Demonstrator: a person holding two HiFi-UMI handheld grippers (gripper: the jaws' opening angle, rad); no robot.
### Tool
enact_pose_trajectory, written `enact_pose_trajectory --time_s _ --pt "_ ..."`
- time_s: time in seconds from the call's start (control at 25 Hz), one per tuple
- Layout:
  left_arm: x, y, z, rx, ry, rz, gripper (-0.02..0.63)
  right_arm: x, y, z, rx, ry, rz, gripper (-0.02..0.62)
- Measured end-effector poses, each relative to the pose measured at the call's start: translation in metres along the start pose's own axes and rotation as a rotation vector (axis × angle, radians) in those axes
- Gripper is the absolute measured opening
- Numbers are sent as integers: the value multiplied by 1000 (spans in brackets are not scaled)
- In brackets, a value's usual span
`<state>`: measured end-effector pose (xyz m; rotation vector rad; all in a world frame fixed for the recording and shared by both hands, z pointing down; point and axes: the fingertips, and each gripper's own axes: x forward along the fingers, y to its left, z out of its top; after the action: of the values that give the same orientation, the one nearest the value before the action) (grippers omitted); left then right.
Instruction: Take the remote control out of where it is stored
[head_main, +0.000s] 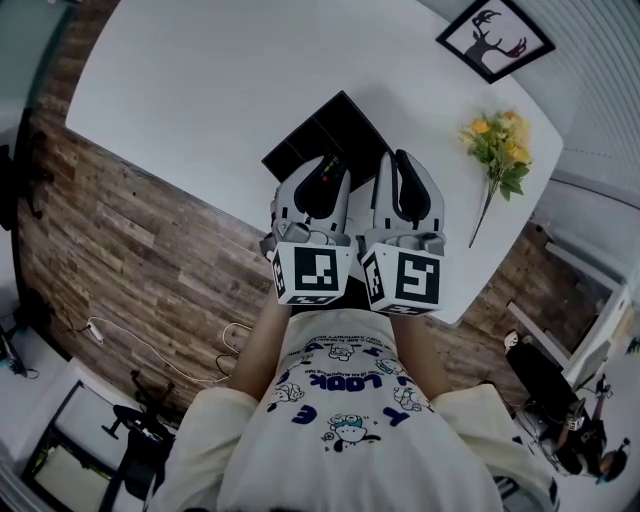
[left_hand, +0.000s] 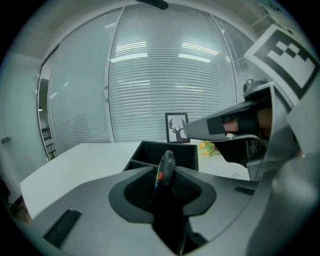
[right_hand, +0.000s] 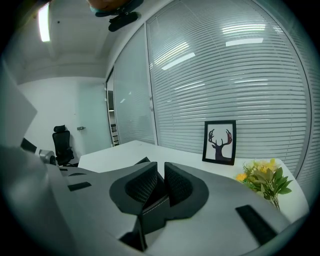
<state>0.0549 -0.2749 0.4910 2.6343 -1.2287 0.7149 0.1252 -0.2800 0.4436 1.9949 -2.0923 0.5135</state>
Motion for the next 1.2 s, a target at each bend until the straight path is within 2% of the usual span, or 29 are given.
enact_pose_trajectory --time_s 0.4,0.8,1.2 --pt "4 16 3 30 -22 40 75 0 2 -6 -1 15 -9 60" --pt "-8 19 18 -13 -56 33 69 -5 11 -3 0 2 4 60" --pt "-42 22 65 12 -163 67 69 -22 24 17 -12 -44 28 60"
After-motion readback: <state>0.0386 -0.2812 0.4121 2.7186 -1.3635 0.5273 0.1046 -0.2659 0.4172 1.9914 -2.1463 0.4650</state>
